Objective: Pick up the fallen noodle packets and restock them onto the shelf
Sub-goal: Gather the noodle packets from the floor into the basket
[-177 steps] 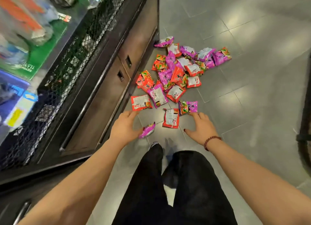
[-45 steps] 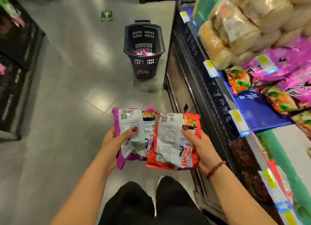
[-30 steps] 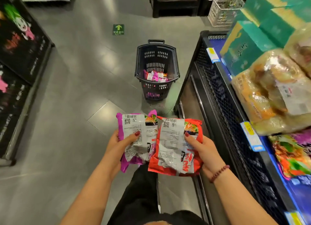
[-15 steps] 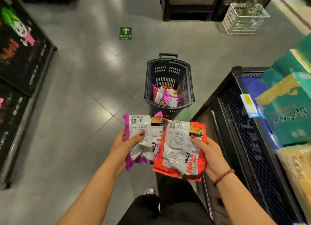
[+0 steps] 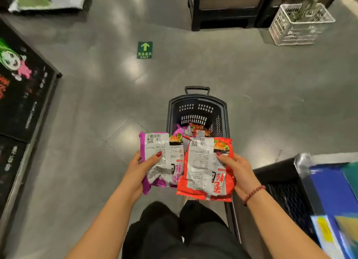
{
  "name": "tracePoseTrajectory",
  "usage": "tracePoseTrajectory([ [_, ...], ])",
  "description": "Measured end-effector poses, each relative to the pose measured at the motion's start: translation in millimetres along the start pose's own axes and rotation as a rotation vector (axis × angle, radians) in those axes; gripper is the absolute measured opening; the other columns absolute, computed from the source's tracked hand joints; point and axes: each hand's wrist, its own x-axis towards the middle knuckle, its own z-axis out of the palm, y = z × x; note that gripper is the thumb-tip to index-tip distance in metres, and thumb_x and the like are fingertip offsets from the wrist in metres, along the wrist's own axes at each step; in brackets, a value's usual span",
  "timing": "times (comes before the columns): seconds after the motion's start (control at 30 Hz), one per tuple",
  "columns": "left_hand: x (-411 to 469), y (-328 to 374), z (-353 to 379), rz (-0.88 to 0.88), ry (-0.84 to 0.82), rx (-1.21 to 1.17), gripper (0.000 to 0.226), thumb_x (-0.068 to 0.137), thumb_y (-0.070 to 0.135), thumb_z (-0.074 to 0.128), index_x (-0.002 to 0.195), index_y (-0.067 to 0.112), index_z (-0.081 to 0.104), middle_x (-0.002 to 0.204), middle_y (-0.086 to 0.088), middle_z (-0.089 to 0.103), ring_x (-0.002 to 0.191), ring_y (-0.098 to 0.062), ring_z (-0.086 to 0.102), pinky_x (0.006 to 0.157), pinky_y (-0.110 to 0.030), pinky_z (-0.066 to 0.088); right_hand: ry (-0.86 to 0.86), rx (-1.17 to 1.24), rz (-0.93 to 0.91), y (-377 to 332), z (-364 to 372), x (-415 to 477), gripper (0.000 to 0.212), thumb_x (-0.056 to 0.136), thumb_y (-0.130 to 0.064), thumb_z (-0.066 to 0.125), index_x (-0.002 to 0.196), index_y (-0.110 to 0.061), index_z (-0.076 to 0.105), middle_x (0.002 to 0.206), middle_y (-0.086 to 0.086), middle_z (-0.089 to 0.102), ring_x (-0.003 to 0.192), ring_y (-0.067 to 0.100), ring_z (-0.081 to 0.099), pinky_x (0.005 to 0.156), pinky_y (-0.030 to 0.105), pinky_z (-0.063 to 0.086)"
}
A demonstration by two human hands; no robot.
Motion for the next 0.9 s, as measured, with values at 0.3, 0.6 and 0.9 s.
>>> tracePoseTrajectory([
  [0.3, 153.2, 74.1, 32.3, -0.150, -0.026, 0.021, 0.036, 0.089, 0.004, 0.063, 0.124, 0.009, 0.057, 0.111, -0.019, 0.070, 0.100, -0.037, 0.069, 0.077, -0.052, 0.058, 0.173, 0.139, 0.027, -59.2, 28.2, 121.5, 0.025, 0.082, -0.005, 0.067, 0.107, -0.004, 0.064, 0.095, 0.017, 0.074, 0.080, 0.029, 0.072, 0.073, 0.043, 0.059],
  [0.6, 312.7, 105.4, 59.5, -0.257, -0.067, 0.302, 0.041, 0.086, 0.003, 0.069, 0.125, 0.008, 0.057, 0.113, -0.016, 0.070, 0.097, -0.032, 0.070, 0.076, -0.045, 0.060, 0.400, 0.313, 0.030, -76.9, 34.9, 242.7, 0.024, 0.088, -0.004, 0.061, 0.112, -0.008, 0.062, 0.098, 0.013, 0.073, 0.084, 0.026, 0.071, 0.071, 0.039, 0.060],
  [0.9, 389.4, 23.2, 64.7, -0.236, 0.175, 0.164, 0.034, 0.087, 0.004, 0.068, 0.120, 0.009, 0.060, 0.108, -0.010, 0.072, 0.086, -0.021, 0.073, 0.061, -0.027, 0.058, 0.539, 0.296, 0.219, -13.1, -21.4, 400.8, 0.038, 0.087, -0.008, 0.067, 0.124, -0.006, 0.058, 0.109, 0.016, 0.070, 0.090, 0.029, 0.071, 0.070, 0.042, 0.059],
])
